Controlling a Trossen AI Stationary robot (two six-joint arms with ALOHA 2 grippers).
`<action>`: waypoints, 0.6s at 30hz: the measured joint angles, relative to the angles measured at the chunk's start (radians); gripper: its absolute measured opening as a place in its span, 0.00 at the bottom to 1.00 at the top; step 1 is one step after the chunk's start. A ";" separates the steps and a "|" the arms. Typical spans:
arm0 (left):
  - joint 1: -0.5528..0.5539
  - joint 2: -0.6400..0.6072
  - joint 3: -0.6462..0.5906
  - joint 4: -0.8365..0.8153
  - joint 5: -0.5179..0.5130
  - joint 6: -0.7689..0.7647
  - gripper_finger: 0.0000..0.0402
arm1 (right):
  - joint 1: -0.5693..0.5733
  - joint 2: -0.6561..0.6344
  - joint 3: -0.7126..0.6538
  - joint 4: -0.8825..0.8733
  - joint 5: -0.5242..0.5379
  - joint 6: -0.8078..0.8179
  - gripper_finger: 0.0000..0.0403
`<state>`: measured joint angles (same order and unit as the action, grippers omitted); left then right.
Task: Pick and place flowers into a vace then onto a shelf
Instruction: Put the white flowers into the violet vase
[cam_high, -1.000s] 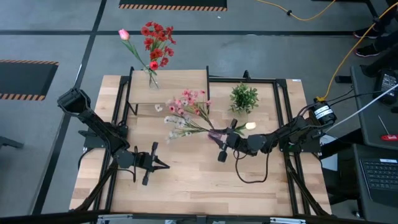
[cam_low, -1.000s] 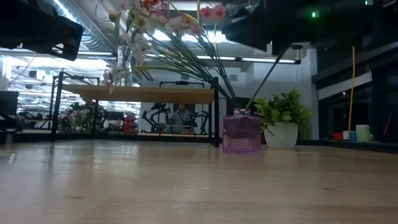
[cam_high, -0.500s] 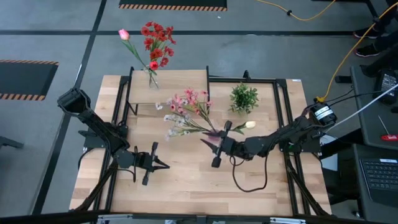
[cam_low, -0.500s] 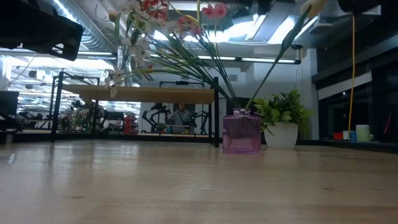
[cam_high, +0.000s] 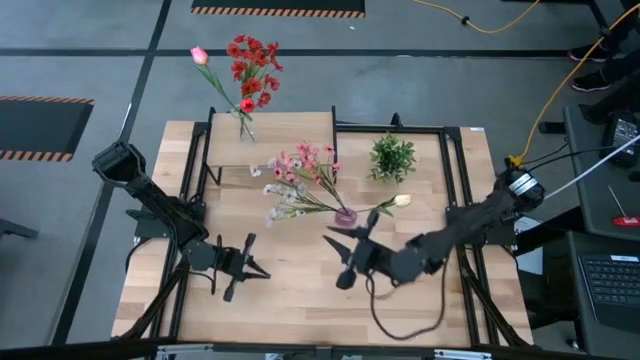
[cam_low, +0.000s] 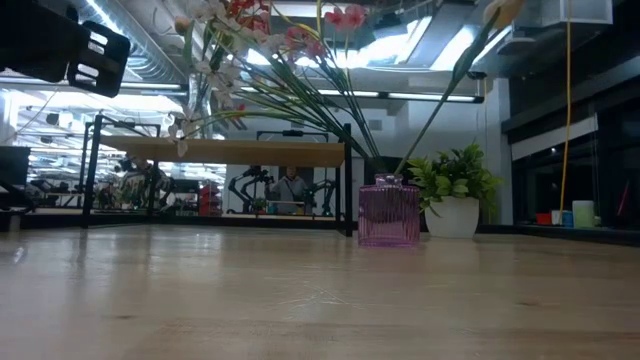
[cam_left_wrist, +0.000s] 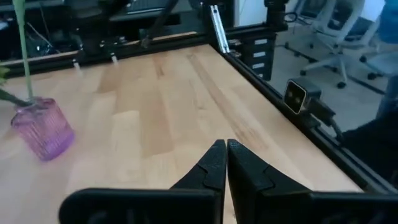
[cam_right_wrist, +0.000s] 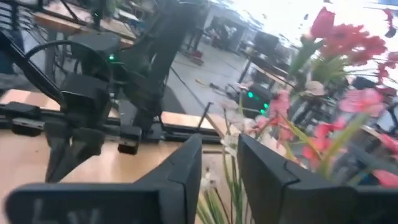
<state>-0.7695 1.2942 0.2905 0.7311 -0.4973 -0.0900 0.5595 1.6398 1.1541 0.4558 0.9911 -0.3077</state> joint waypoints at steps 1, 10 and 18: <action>0.000 0.000 0.000 0.000 -0.002 -0.012 0.02 | 0.020 0.000 0.019 -0.039 0.031 0.015 0.24; 0.001 0.065 0.094 -0.009 -0.086 0.000 0.00 | 0.185 -0.023 -0.026 -0.165 0.112 0.204 0.02; 0.023 0.175 0.214 -0.017 -0.223 0.011 0.00 | 0.218 -0.027 -0.172 -0.180 0.086 0.411 0.02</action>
<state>-0.7467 1.4694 0.5041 0.7143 -0.7201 -0.0789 0.7776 1.6127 0.9822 0.2756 1.0773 0.1036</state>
